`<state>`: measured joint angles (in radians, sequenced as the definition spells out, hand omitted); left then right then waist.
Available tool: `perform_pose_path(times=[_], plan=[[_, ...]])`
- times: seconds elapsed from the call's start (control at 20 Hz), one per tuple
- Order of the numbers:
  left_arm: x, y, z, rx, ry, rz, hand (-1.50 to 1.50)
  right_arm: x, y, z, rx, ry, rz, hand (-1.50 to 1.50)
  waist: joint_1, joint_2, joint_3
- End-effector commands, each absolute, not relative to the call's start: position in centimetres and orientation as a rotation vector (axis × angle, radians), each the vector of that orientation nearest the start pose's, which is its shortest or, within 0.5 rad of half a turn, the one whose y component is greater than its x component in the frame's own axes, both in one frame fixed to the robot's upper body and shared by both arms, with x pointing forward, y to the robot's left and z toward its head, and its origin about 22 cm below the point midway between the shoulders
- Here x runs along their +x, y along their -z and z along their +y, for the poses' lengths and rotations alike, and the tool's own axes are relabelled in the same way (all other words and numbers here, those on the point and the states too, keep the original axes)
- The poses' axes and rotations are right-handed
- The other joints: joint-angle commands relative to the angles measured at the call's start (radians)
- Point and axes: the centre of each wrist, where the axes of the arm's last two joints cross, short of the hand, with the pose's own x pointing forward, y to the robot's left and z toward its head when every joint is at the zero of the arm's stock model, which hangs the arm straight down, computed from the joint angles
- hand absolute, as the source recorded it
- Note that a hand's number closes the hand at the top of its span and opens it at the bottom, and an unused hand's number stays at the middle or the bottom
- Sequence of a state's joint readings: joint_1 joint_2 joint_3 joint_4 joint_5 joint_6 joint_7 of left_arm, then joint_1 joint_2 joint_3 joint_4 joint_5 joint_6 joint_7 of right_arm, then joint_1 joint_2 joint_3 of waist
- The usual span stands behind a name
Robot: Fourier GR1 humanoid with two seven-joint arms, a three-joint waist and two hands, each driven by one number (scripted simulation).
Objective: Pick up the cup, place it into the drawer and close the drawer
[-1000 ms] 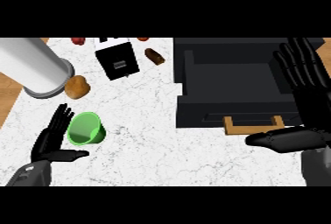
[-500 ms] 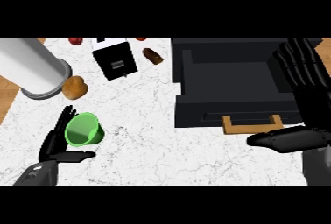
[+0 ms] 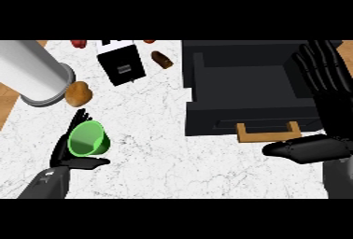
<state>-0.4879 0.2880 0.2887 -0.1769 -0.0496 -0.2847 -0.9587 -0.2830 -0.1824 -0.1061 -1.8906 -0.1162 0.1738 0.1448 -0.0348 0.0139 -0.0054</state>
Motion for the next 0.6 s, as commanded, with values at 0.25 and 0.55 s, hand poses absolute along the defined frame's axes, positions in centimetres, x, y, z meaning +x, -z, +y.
perform_pose_path(times=[0.25,0.55], plan=[[26.5,14.1,32.6,-0.339,-0.049,-1.704,1.50,27.3,-16.4,-25.1,0.087,-0.287,-1.993,-1.50,0.001,-0.001,-0.001],[26.1,14.0,32.9,0.011,0.019,-1.929,1.50,27.1,-14.8,-26.1,0.049,-0.283,-1.983,-1.50,0.003,0.001,0.000]])
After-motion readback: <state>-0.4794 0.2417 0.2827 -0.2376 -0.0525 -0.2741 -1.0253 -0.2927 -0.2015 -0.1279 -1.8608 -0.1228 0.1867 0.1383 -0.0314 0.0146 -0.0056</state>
